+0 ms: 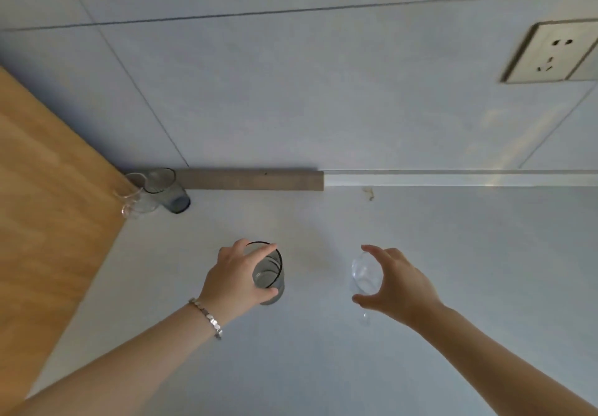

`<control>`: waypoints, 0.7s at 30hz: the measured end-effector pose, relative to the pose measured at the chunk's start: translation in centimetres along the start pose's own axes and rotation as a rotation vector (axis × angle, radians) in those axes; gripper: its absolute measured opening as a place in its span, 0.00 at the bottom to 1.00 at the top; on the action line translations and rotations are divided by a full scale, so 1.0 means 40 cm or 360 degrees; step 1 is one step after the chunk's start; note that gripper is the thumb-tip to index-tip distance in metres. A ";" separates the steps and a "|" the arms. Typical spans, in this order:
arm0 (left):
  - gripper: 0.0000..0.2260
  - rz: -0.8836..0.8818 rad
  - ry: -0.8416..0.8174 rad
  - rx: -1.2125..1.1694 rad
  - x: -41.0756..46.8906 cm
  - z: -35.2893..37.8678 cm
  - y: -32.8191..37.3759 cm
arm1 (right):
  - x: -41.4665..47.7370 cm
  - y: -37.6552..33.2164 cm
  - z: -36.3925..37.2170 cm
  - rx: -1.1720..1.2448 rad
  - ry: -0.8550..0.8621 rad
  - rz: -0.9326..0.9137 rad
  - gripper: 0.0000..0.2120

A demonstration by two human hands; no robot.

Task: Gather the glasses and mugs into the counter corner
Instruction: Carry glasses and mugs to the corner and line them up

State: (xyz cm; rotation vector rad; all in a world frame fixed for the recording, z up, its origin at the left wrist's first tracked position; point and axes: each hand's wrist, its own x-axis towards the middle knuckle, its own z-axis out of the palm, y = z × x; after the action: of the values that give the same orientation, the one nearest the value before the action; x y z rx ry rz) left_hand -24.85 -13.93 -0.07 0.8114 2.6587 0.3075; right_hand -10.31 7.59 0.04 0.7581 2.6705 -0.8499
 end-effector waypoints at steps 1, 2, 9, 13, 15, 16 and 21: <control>0.32 -0.0009 -0.0003 0.0015 0.019 -0.026 -0.057 | 0.015 -0.047 0.024 0.0007 -0.0009 0.0000 0.42; 0.32 -0.0016 -0.0005 0.0040 0.039 -0.051 -0.110 | 0.029 -0.091 0.048 0.0010 -0.0022 0.0001 0.41; 0.30 0.0018 0.0041 0.0221 0.250 -0.185 -0.343 | 0.113 -0.293 0.158 -0.0036 -0.0052 0.0032 0.41; 0.32 0.0046 0.0065 0.0141 0.363 -0.216 -0.397 | 0.158 -0.355 0.180 -0.0079 -0.0040 0.0048 0.41; 0.32 0.0068 0.0042 0.0097 0.403 -0.215 -0.407 | 0.181 -0.376 0.187 -0.0091 -0.0035 0.0058 0.41; 0.32 0.0091 0.0021 0.0102 0.418 -0.212 -0.408 | 0.193 -0.384 0.189 -0.0093 -0.0030 0.0065 0.41; 0.31 0.0168 -0.0007 0.0081 0.461 -0.197 -0.415 | 0.276 -0.419 0.203 -0.0142 -0.0028 0.0106 0.43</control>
State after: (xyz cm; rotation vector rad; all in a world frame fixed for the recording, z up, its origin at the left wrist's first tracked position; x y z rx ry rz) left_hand -50.48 -17.70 -2.62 0.9693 2.6341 0.2652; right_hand -28.12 -4.41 -2.68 0.8097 2.6319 -0.7129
